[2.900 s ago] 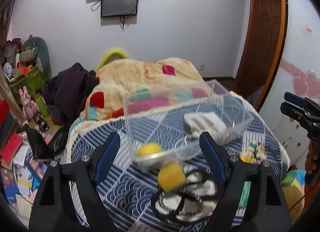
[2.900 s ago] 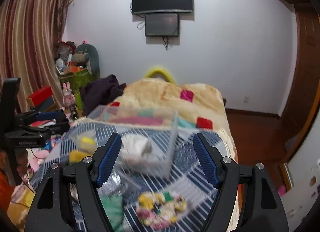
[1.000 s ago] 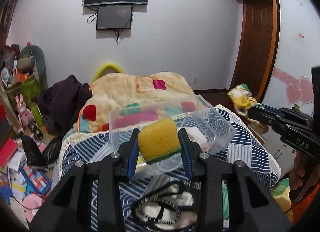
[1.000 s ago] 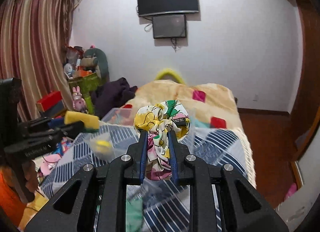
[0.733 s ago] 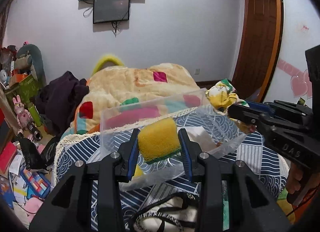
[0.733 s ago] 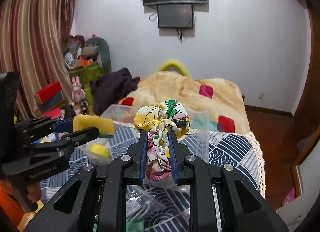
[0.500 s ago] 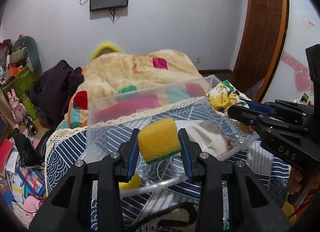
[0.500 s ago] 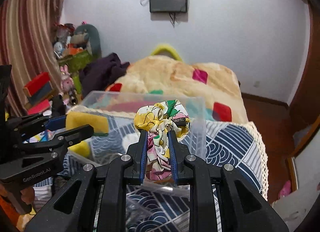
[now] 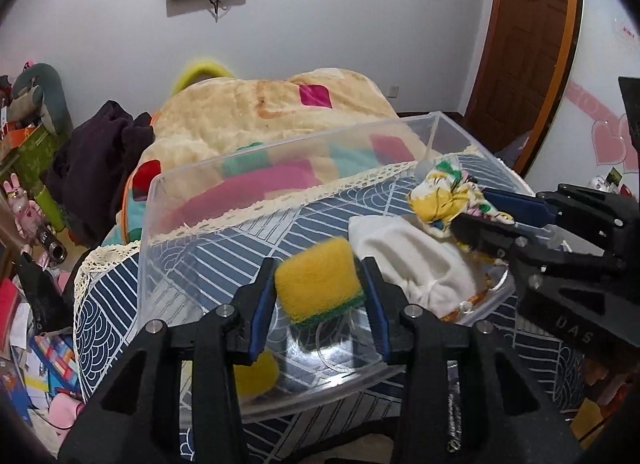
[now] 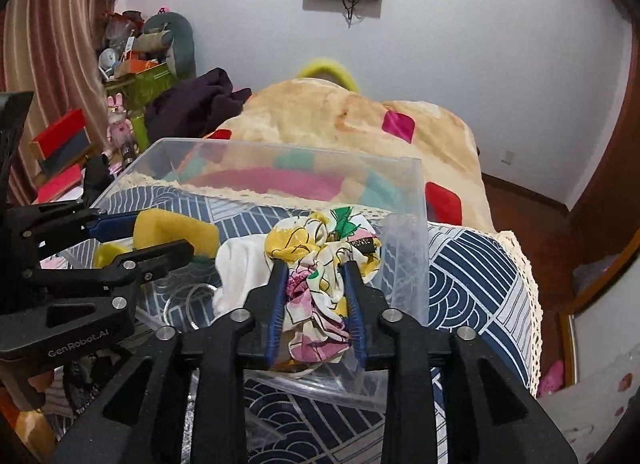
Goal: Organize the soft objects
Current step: 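Release sponge into clear box with left tool while right tool releases scrunchie, then grasp beaded bracelet with left tool while right tool grasps green knitted glove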
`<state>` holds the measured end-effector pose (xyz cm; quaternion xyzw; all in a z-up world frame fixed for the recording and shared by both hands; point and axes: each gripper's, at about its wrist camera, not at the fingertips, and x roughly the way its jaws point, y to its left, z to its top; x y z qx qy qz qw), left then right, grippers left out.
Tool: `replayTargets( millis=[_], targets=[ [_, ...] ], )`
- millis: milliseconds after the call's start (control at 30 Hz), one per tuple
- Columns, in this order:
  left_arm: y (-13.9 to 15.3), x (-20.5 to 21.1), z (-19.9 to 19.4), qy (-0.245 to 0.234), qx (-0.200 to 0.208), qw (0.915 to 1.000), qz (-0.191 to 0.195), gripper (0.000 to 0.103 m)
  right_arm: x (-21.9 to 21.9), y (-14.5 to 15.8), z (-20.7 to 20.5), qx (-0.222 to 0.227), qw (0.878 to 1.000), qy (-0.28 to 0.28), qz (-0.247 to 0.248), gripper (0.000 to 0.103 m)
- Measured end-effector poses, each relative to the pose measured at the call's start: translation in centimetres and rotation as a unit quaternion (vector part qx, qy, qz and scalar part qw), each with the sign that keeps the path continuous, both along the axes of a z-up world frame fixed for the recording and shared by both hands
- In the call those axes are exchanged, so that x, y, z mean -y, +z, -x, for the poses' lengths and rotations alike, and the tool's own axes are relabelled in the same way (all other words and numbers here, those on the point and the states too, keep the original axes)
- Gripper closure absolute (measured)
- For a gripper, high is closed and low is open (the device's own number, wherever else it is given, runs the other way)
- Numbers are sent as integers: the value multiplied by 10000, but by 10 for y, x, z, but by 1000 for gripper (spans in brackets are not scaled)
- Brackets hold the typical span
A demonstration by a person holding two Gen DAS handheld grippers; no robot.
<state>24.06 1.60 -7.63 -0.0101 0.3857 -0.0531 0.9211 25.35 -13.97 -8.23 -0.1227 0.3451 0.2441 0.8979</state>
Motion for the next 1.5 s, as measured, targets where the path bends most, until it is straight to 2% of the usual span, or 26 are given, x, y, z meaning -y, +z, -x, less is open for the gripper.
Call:
replayTargets(
  millis=[67, 200, 300, 400, 567, 733, 967, 1033, 1100, 1300, 1400, 1467, 1500],
  targets=[
    [5, -1, 3, -6, 36, 10000, 8, 56, 4, 5, 2, 39, 9999, 1, -93, 65],
    [23, -1, 21, -10, 307, 9995, -90, 39, 13, 19, 11, 165, 9994, 34, -290, 63],
    [39, -4, 39, -12, 551, 9984, -97, 29, 19, 34, 24, 380, 9983, 55, -427, 53],
    [52, -8, 55, 10, 705, 9975, -36, 23, 28, 46, 42, 562, 9965, 134, -602, 47],
    [63, -18, 90, 79, 927, 9957, -39, 20, 38, 52, 75, 802, 9938, 255, -726, 35],
    [54, -24, 118, 88, 908, 9958, -31, 20, 43, 40, 99, 809, 9938, 377, -665, 34],
    [9, -35, 137, 170, 429, 9987, 211, 20, 46, -6, 118, 155, 9966, 446, -677, 34],
    [-5, -36, 137, 181, 277, 9990, 286, 25, 45, -21, 120, -66, 9968, 476, -637, 34],
    [-15, -35, 138, 119, 139, 9993, 341, 41, 44, -32, 122, -275, 9960, 516, -671, 34],
    [-33, -36, 133, 94, -39, 9991, 419, 61, 43, -44, 127, -488, 9941, 590, -770, 35],
    [-34, -38, 130, 137, -14, 9992, 371, 64, 40, -48, 126, -561, 9933, 675, -747, 43],
    [-34, -38, 126, 148, -15, 9993, 346, 65, 36, -52, 131, -642, 9924, 736, -747, 55],
    [-34, -38, 124, 148, -14, 9993, 330, 66, 35, -53, 131, -671, 9921, 764, -739, 57]
  ],
)
